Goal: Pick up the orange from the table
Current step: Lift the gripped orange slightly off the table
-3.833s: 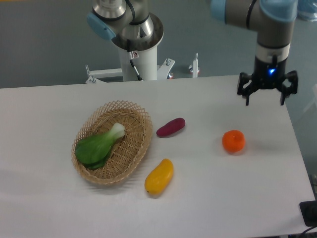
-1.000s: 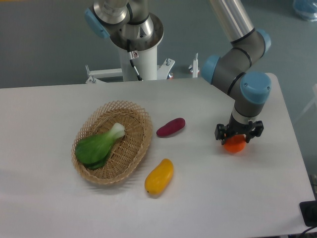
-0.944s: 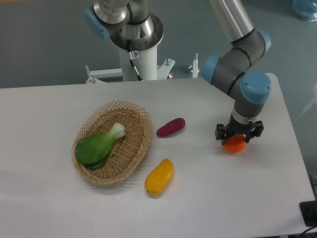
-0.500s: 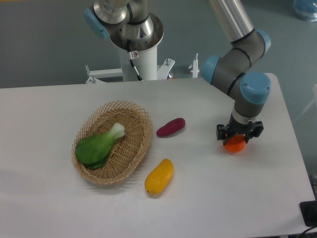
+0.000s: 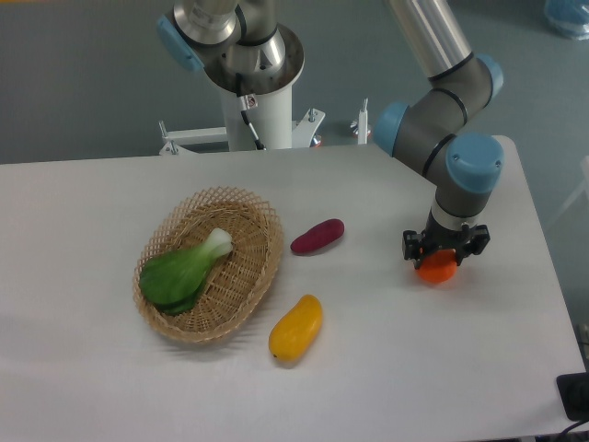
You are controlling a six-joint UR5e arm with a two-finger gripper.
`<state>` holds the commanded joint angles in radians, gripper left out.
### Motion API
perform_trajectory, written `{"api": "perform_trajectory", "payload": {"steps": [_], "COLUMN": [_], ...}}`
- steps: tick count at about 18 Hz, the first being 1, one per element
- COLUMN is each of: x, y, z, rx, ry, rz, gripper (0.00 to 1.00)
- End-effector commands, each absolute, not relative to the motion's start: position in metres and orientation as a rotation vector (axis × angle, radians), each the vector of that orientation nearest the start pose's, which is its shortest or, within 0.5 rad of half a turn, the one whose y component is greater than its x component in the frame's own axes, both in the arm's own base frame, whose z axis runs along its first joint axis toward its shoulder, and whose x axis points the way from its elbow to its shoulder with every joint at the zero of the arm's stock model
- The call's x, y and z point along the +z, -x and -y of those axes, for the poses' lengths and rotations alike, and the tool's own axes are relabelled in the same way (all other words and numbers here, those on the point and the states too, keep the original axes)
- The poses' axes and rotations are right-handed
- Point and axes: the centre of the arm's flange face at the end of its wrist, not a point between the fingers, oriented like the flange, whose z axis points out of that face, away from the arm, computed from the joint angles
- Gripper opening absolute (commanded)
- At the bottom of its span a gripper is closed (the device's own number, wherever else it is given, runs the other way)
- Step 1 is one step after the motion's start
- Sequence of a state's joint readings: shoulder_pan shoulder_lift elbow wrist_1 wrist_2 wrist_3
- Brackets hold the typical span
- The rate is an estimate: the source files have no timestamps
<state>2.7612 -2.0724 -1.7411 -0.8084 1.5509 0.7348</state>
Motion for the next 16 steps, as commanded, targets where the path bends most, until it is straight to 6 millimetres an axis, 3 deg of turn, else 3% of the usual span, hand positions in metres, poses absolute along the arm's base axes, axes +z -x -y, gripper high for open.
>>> {"api": "perform_trajectory", "payload": {"steps": [11, 16], "x": [0.219, 0.282], "y": [0.531, 0.544], "z": [-0.356, -0.361], "rx": [0.137, 0.268], "ry": [2.972, 2.9], "rz": [0.687, 0.67], "gripper": [0.66, 0.66]}}
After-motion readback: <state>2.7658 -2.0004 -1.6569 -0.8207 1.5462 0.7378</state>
